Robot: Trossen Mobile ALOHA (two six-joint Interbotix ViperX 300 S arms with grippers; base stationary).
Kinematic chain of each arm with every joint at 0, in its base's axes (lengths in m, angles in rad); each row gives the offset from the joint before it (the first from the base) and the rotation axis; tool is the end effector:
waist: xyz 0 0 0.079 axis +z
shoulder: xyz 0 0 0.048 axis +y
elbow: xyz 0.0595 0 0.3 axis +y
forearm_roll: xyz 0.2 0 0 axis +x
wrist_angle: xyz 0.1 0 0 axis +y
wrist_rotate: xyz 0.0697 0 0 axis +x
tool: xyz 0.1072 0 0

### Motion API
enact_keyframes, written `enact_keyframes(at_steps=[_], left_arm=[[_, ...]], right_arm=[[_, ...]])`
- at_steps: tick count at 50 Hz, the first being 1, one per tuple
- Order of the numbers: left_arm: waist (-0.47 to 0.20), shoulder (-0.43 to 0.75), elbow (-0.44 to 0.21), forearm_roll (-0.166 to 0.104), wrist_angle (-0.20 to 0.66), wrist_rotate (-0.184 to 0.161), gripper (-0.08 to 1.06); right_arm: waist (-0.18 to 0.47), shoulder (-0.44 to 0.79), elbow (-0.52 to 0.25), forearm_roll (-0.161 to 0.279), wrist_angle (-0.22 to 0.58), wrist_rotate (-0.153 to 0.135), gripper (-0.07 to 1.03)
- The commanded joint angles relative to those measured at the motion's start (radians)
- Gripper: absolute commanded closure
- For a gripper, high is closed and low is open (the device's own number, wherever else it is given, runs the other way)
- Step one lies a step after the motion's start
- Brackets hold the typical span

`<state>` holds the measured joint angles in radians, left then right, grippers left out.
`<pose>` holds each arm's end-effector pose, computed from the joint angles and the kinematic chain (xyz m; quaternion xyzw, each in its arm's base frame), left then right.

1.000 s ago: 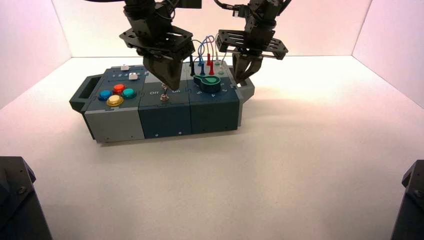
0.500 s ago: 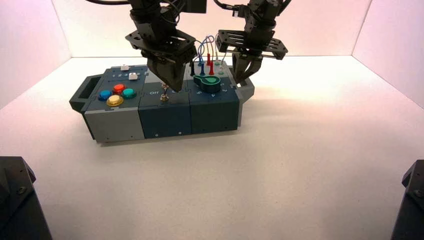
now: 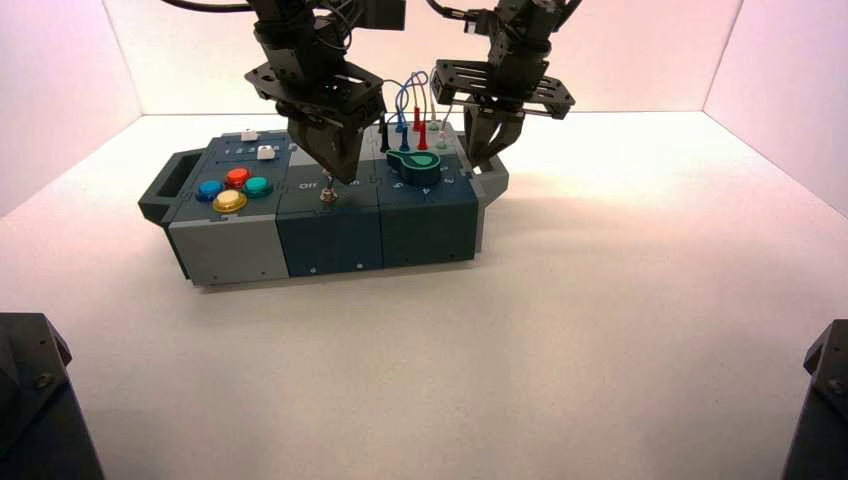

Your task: Flip the bottom switch off with the left gripper.

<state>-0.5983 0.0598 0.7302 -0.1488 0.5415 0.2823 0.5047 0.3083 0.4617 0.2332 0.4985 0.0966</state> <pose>0.2660 -0.1977 0.0387 0.2158 0.5730 -0.3060 0.7291 0.3559 0.2189 0.0187 0.0023 0.6069 0.1554 0.7794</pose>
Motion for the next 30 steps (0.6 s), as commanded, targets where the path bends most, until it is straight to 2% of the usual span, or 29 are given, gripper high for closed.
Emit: enact_keyframes(at_steps=[1, 30], left_arm=[[0.005, -0.021, -0.009, 0.003, -0.003, 0.006, 1.01], [0.008, -0.066, 0.041, 0.003, 0.009, -0.008, 1.01]], right_arm=[[0.005, -0.005, -0.011, 0.003, -0.005, -0.003, 0.98], [0.005, -0.005, -0.009, 0.003, -0.005, -0.003, 0.98]])
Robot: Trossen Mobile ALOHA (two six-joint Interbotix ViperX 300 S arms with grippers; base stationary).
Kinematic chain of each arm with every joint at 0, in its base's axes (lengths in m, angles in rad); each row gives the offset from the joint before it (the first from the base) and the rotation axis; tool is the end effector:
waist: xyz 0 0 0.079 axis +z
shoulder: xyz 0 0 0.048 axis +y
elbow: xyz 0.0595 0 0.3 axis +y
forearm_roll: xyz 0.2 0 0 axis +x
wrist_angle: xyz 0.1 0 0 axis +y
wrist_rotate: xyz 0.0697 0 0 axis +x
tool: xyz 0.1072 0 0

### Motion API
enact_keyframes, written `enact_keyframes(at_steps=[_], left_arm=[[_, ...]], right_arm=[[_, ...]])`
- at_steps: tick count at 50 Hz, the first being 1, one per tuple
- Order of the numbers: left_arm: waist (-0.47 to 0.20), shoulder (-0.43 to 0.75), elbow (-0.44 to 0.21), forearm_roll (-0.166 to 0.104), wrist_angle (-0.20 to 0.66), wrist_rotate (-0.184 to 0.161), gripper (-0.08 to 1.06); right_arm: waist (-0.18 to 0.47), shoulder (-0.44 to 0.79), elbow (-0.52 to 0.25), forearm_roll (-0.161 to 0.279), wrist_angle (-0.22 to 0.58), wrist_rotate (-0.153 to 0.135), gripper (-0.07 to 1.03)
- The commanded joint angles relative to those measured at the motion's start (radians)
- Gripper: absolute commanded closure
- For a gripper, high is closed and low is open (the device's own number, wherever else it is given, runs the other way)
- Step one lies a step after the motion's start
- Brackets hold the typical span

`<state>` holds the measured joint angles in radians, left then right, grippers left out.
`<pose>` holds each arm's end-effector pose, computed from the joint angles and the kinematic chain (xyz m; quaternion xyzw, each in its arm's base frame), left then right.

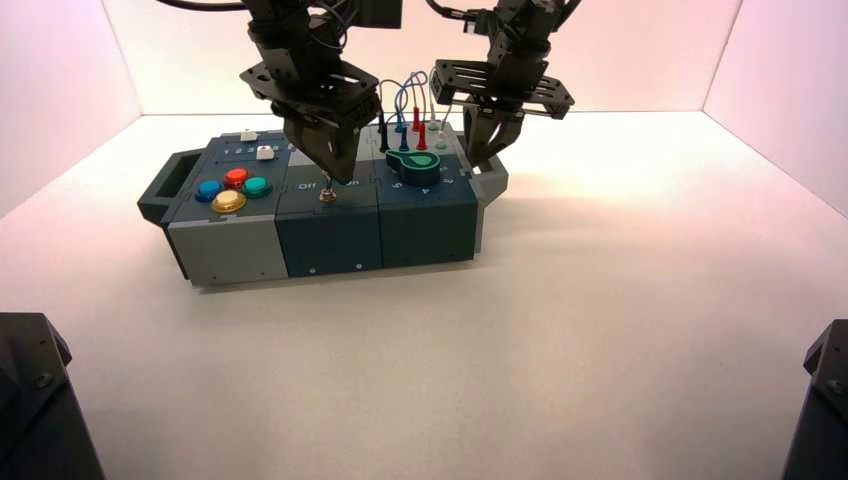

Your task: Flip the bottom switch off with the left gripper.

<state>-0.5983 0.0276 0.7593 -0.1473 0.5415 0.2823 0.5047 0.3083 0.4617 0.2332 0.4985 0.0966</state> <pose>0.2591 -0.1928 0.0418 0.2162 0.5716 -0.3063 0.7299 0.3559 0.2189 0.0187 0.0023 0.6069 0.1554 0.7794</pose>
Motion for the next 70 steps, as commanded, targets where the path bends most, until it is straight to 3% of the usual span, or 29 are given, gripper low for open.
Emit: enact_keyframes(at_steps=[1, 24, 42, 57, 70], left_arm=[[0.008, -0.035, 0.015, 0.002, 0.009, -0.009, 1.01], [0.012, -0.037, 0.044, -0.003, -0.011, -0.021, 1.01], [-0.028, -0.044, -0.026, -0.008, -0.003, -0.015, 1.01], [-0.074, 0.021, -0.094, -0.011, 0.006, -0.014, 1.01], [-0.069, 0.038, -0.091, -0.002, 0.014, 0.003, 1.01]], right_arm=[[0.005, -0.005, -0.009, 0.003, -0.005, -0.003, 0.98], [0.005, -0.003, 0.005, 0.003, -0.003, -0.003, 0.98], [0.005, 0.003, 0.008, 0.003, -0.005, -0.003, 0.98], [0.002, 0.015, 0.006, 0.003, -0.003, -0.003, 0.98], [0.002, 0.028, 0.003, 0.003, -0.003, -0.008, 0.98]])
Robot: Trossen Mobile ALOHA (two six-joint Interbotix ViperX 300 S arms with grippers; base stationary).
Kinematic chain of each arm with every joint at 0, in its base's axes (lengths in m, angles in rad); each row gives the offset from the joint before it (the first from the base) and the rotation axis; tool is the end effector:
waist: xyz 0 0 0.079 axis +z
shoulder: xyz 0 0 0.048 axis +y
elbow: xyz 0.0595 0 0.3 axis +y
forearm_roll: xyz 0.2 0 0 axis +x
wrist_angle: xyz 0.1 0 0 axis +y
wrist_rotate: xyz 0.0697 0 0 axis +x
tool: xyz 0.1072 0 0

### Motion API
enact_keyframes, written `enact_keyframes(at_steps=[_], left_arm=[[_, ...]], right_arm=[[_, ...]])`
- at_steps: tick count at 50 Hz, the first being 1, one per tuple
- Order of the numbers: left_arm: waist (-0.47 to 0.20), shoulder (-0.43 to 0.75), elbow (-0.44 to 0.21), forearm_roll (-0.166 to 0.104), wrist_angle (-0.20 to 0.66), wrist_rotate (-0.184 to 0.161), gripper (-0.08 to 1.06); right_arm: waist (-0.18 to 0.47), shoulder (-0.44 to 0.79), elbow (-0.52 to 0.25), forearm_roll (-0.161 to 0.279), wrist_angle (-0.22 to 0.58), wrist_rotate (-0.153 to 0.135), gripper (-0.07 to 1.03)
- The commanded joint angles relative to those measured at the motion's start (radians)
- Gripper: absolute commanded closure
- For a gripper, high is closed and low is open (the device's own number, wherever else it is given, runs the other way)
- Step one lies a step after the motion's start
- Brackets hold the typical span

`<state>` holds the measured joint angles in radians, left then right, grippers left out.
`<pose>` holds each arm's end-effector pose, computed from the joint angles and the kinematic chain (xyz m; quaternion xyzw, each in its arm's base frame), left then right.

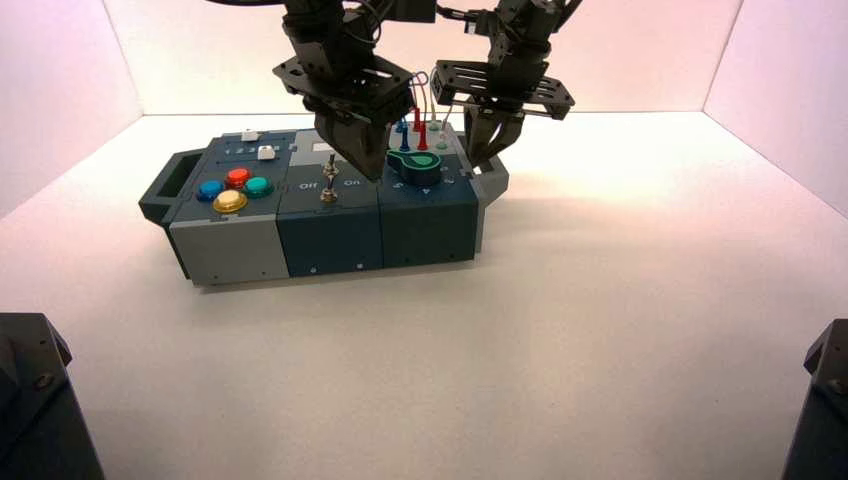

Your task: Flip the bottom switch off with the left gripper.

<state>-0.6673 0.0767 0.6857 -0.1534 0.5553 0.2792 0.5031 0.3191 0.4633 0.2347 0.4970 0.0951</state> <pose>0.2616 -0.2243 0.0439 0.2307 0.5610 -0.3320 0.7224 0.3548 0.2177 0.0139 0.0016 0.6110 0.1533 0.7766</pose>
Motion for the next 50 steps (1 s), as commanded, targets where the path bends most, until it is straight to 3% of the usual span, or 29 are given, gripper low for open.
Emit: enact_keyframes(at_steps=[1, 22, 50], left_arm=[[0.003, -0.011, -0.017, 0.005, 0.000, 0.006, 1.01], [0.071, -0.023, 0.012, 0.014, 0.006, 0.021, 1.01], [0.071, -0.089, 0.092, 0.011, 0.006, 0.014, 1.01]], right_arm=[[0.003, 0.017, 0.002, 0.002, -0.002, -0.006, 0.98], [0.002, 0.014, -0.003, 0.002, 0.000, -0.008, 0.98], [0.003, 0.015, -0.003, 0.002, 0.003, -0.008, 0.98]])
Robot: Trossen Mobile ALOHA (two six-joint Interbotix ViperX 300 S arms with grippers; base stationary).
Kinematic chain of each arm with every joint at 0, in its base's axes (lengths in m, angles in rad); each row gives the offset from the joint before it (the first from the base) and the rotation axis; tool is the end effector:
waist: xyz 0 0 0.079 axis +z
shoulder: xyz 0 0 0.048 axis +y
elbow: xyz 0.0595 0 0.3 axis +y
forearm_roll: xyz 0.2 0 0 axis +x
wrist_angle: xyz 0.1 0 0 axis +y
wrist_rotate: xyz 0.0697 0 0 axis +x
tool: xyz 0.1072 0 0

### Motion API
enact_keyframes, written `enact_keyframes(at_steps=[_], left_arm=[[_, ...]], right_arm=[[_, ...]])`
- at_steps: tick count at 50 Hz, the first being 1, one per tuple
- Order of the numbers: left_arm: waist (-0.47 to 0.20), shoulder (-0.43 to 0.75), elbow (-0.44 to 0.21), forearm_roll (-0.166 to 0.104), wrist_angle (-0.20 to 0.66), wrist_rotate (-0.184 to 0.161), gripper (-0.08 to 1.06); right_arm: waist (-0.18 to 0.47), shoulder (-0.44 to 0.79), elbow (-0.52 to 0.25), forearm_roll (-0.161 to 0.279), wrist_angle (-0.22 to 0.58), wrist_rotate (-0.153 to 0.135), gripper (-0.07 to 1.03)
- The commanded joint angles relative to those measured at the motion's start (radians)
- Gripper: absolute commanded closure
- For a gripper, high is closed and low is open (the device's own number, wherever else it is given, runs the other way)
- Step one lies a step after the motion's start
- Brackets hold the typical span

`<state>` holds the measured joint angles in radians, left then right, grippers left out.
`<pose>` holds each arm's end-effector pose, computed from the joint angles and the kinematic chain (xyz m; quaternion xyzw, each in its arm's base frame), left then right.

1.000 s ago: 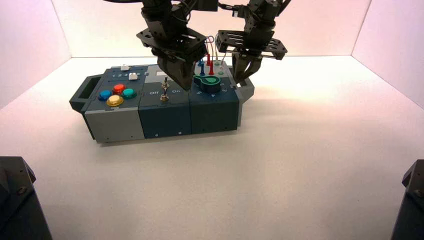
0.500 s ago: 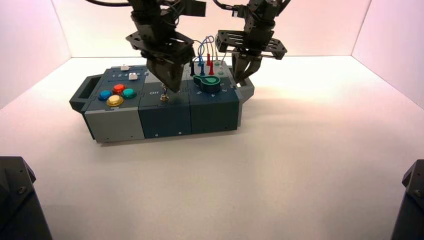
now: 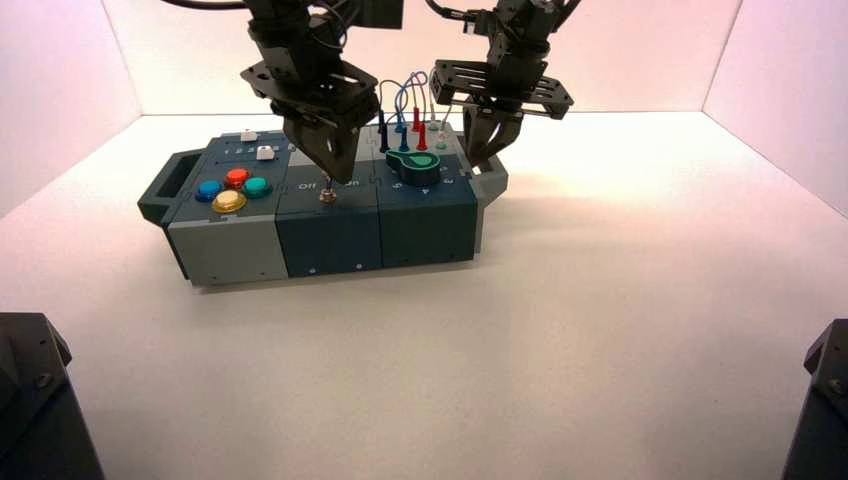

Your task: Flip the bottom switch off with the left gripper.

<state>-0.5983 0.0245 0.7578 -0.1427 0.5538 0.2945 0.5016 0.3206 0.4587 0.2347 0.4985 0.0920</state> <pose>0.2581 -0.1920 0.0426 0.2233 0.5720 -0.3103 0.7257 0.3563 0.2178 0.0144 0.0011 0.6102 0.1541 0.7771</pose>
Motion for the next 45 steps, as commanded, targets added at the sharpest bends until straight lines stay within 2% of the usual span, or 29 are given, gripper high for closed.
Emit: enact_keyframes(at_steps=[1, 16, 25, 37, 45], left_arm=[[0.003, -0.038, 0.021, 0.000, 0.008, -0.002, 1.01], [0.012, -0.038, 0.035, 0.000, -0.003, -0.003, 1.01], [0.009, -0.043, 0.029, -0.011, -0.003, -0.003, 1.01], [-0.032, -0.032, -0.025, -0.011, -0.002, 0.002, 1.01], [-0.035, 0.005, -0.063, -0.008, 0.012, 0.025, 1.01]], right_arm=[[0.005, 0.015, 0.002, 0.002, 0.002, -0.006, 0.98], [0.005, 0.012, 0.003, 0.002, 0.002, -0.005, 0.98], [0.005, 0.012, 0.011, 0.002, 0.002, -0.006, 0.98], [0.005, 0.012, 0.008, 0.003, 0.002, -0.005, 0.98], [0.005, 0.014, 0.002, 0.003, 0.002, -0.005, 0.98]])
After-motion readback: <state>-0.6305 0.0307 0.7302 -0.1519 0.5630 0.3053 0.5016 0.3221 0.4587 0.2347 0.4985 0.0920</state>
